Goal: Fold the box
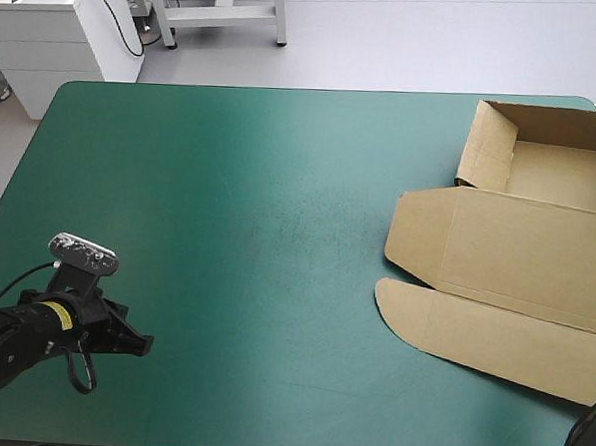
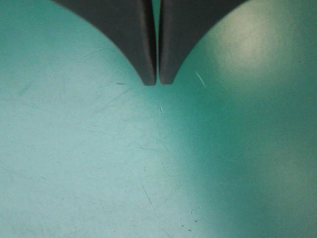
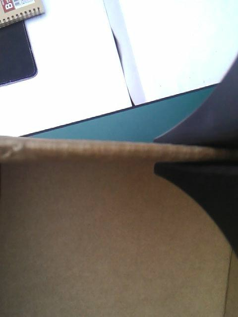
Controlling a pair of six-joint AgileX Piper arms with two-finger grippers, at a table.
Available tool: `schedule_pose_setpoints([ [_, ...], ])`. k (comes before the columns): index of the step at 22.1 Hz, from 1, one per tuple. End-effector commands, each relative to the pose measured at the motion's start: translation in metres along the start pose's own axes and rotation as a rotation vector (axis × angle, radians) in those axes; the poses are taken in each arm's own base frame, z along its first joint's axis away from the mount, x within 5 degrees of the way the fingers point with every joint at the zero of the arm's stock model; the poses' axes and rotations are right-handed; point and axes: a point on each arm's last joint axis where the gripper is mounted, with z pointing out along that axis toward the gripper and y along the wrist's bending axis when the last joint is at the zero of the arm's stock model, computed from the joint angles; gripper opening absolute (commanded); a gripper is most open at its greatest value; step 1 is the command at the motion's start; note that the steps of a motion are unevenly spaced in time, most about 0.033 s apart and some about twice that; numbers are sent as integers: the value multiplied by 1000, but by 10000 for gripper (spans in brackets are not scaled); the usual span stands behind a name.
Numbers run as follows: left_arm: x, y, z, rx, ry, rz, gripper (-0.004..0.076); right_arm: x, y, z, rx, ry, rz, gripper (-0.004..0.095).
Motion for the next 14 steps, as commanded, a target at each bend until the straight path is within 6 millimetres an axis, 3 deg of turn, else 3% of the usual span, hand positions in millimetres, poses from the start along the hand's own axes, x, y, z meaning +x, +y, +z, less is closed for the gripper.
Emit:
schedule_pose_setpoints([
  [1,-8,0,-7,1,-74,-3,-8,-8,-3,-45,20,-134,-28,8],
  [3,-8,0,-7,1,-74,-3,-8,-8,-3,-45,19,-136,-39,97],
  [5,-8,0,-7,1,-74,-3,-8,-8,-3,-45,21,-138,-53,284],
  [6,-8,0,-7,1,-74,-3,-8,-9,-4,-45,27,-146,-54,527],
  [7,-8,0,-7,1,-74,-3,-8,-9,-4,-45,28,-152,-42,622],
  [8,-8,0,-7,1,-72,-3,-8,-10,-4,-45,30,-164,-34,801],
  [11,-8,0,-7,1,-72,-3,-8,-9,-3,-46,17,-149,-32,854],
  [14,-8,0,-7,0,-68,-3,-8,-9,2,-54,-35,-146,-20,706],
])
